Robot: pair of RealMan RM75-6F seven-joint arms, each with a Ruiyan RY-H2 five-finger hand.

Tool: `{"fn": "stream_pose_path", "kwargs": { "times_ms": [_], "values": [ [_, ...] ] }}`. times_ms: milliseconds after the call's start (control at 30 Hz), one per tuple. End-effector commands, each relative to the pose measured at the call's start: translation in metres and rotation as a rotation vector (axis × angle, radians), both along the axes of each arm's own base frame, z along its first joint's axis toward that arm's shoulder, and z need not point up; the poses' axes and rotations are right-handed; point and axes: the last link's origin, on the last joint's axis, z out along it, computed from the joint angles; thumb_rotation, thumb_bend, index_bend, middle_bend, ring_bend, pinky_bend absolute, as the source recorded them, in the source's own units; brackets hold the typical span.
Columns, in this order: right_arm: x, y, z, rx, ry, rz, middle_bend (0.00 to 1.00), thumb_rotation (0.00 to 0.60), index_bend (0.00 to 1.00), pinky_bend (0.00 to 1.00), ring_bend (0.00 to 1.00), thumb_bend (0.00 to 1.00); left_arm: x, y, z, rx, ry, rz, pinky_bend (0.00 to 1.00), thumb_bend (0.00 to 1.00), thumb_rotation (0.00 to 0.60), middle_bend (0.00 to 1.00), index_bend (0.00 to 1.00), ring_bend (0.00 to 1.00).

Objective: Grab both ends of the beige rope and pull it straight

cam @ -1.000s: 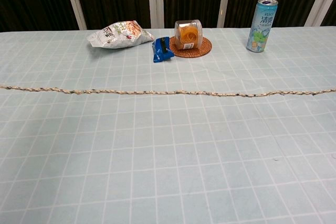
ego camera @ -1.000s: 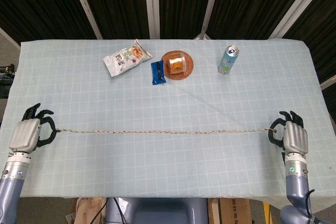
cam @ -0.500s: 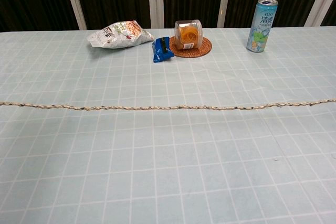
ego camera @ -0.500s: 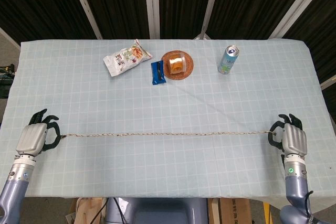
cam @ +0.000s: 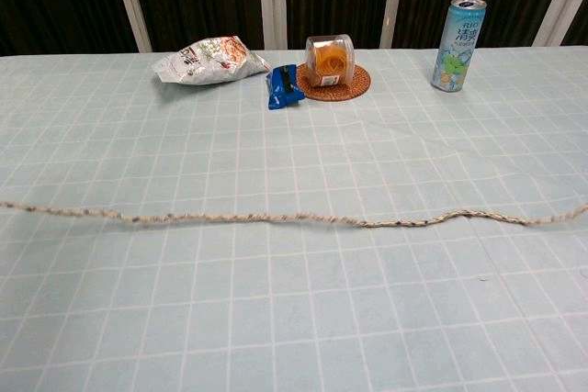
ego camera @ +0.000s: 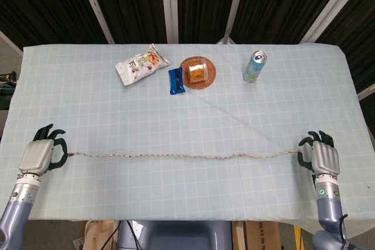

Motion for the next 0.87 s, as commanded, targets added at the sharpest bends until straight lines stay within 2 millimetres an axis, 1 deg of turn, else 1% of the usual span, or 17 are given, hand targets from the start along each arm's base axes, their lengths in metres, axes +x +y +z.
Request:
{"fn": "stream_pose_path", "kwargs": {
  "times_ms": [33,67,133,367,533,633,733,867],
  "values": [
    [0.000,0.000,0.001,0.003,0.000,0.000,0.01,0.600,0.05,0.00,0.00,0.48,-0.001,-0.001,0.002,-0.006,0.008,0.010,0.00,0.37,0.600,0.09,0.38,0.00],
    [0.000,0.000,0.002,0.004,0.002,-0.001,0.00,0.600,0.02,0.00,0.00,0.49,-0.001,-0.001,0.003,-0.009,0.012,0.013,0.00,0.36,0.600,0.08,0.36,0.00],
    [0.000,0.000,0.003,0.007,0.005,-0.005,0.00,0.600,0.00,0.00,0.00,0.49,-0.001,-0.001,0.006,-0.018,0.022,0.018,0.00,0.32,0.600,0.04,0.31,0.00],
    [0.003,0.002,0.017,-0.022,-0.012,-0.009,0.00,0.600,0.00,0.00,0.00,0.47,0.003,-0.005,0.022,0.012,0.022,0.008,0.00,0.24,0.600,0.00,0.21,0.00],
    [0.011,0.011,0.034,-0.068,-0.031,0.046,0.00,0.600,0.00,0.00,0.00,0.47,0.009,-0.017,0.035,0.057,-0.023,-0.014,0.00,0.20,0.600,0.00,0.15,0.00],
    [0.018,0.022,0.047,-0.106,0.028,0.166,0.00,0.600,0.00,0.00,0.00,0.46,0.009,-0.029,0.045,0.112,0.007,-0.088,0.00,0.18,0.600,0.00,0.08,0.00],
    [0.022,0.038,0.056,-0.130,0.102,0.301,0.00,0.600,0.00,0.00,0.00,0.40,0.004,-0.044,0.049,0.118,0.099,-0.156,0.00,0.14,0.600,0.00,0.01,0.00],
    [0.025,0.062,0.061,-0.139,0.154,0.414,0.00,0.600,0.00,0.00,0.00,0.28,0.005,-0.058,0.051,0.135,0.088,-0.192,0.00,0.07,0.600,0.00,0.00,0.00]
  ]
}}
